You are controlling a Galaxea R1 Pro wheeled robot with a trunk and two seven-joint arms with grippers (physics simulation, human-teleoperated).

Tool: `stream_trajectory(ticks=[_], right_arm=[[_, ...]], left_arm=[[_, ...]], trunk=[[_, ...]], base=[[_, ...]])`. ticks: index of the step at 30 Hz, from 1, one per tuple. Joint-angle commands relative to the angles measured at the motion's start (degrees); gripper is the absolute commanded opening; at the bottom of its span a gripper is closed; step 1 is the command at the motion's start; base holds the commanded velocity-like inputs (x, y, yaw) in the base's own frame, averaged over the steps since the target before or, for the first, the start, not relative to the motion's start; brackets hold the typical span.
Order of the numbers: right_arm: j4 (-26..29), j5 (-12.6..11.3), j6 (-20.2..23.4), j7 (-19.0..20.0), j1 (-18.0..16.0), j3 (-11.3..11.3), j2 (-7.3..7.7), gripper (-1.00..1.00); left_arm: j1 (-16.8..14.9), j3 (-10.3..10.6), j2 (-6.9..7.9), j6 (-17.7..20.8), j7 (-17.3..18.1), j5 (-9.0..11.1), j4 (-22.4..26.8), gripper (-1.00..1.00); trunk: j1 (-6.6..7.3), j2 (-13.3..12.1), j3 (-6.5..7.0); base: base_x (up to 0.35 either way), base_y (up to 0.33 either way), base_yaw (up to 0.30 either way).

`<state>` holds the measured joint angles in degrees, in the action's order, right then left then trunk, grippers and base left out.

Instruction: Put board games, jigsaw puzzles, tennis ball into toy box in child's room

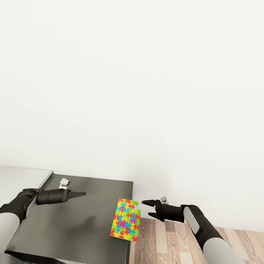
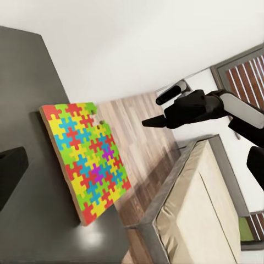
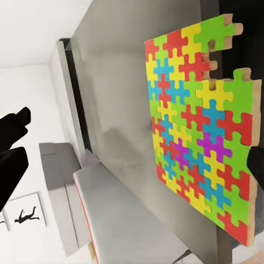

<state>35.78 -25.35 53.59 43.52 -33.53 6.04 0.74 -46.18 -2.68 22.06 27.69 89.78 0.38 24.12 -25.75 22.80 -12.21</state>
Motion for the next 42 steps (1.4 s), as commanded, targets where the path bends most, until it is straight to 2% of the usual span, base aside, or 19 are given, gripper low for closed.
stream_trajectory(ticks=[1,9,34,42], right_arm=[[0.0,0.2,0.2,0.3,0.0,0.2,0.03,1.00],[0.0,0.1,0.3,0.3,0.0,0.3,0.56,1.00],[0.0,0.1,0.0,0.4,0.0,0.3,0.75,1.00],[0.0,0.1,-0.6,0.4,0.0,1.6,0.77,1.00]], left_arm=[[-0.1,0.0,-0.02,0.6,0.2,0.0,0.0,1.00],[-0.1,0.0,-0.06,0.8,0.2,0.0,0.0,1.00],[-0.1,-0.3,0.00,0.9,0.2,0.1,0.0,1.00],[-0.1,-0.3,0.00,0.9,0.2,0.1,0.0,1.00]], trunk=[[-0.03,0.1,-0.09],[-0.03,0.1,-0.01],[-0.03,0.1,0.00],[-0.03,0.1,0.00]], base=[[-0.013,0.000,0.125],[-0.004,0.000,0.043],[0.000,0.000,0.012],[0.000,0.000,0.000]])
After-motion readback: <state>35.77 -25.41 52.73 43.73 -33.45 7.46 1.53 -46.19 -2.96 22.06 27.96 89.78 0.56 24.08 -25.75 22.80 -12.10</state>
